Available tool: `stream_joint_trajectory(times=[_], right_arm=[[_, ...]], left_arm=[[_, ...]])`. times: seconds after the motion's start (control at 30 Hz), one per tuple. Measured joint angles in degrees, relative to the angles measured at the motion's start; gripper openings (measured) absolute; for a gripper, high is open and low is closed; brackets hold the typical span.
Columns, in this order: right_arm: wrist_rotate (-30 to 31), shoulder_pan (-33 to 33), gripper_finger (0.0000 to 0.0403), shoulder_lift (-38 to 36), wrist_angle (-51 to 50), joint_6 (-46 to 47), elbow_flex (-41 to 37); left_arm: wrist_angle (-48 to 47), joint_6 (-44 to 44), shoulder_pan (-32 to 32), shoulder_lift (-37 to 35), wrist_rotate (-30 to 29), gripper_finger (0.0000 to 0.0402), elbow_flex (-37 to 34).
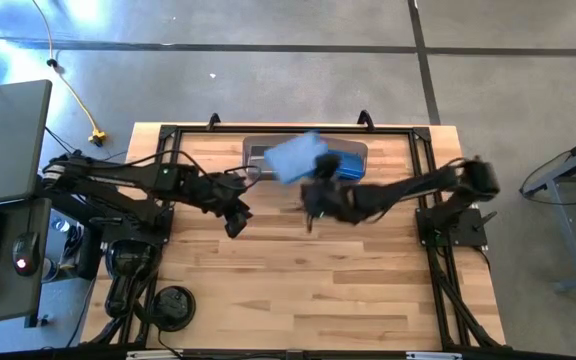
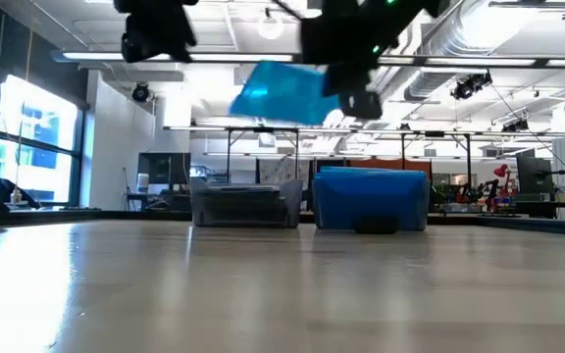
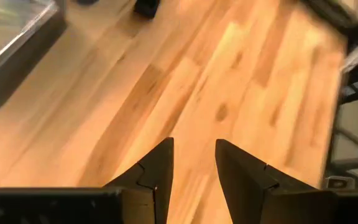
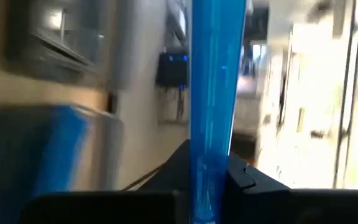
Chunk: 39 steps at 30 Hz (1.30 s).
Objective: Pick & place jewel cases by type
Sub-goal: Put the blue CD case into the right black bin
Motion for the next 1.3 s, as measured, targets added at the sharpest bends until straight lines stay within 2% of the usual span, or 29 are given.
stream_joint_trajectory(times=[0.07,0.13,0.3,0.43,0.57,0.73,0.93,1.07,1.3], right_arm=[[-1.5,-2.7,0.0030,-4.6,-8.3,8.7,0.0],[-6.2,-5.6,0.0037,-9.2,-17.2,17.7,0.0],[-23.2,-13.7,0.0041,-18.1,-34.5,37.3,0.0],[-33.3,-18.0,0.0028,-21.0,-43.5,40.5,0.0],[-43.0,-20.5,0.0030,-20.7,-44.8,40.5,-0.2],[-45.8,-22.0,0.0053,-18.2,-41.1,36.1,-3.6],[-41.5,-23.4,0.0059,-16.0,-39.6,35.6,-7.5],[-41.3,-23.5,0.0071,-16.0,-39.8,35.8,-7.8],[-45.6,-23.5,0.0128,-16.0,-39.3,30.6,-7.7]], left_arm=[[-1.0,0.0,-0.8,-0.1,-1.6,0.0119,-0.1],[-1.2,0.0,-1.6,0.0,-2.8,0.0119,-0.1],[-1.8,-0.3,-2.8,0.4,-4.8,0.0119,-0.5],[-2.6,-2.6,-3.9,0.9,-11.1,0.0119,-0.5],[-4.0,-2.3,-4.1,1.8,-15.5,0.0119,-0.5],[-4.3,-2.4,-4.1,2.5,-16.5,0.0119,-0.5],[-4.8,-3.0,-4.1,3.4,-16.6,0.0119,-0.6],[-4.3,-2.8,-4.1,3.9,-17.0,0.0119,-0.4],[-4.1,-2.8,-4.1,3.9,-17.0,0.0119,-0.5]])
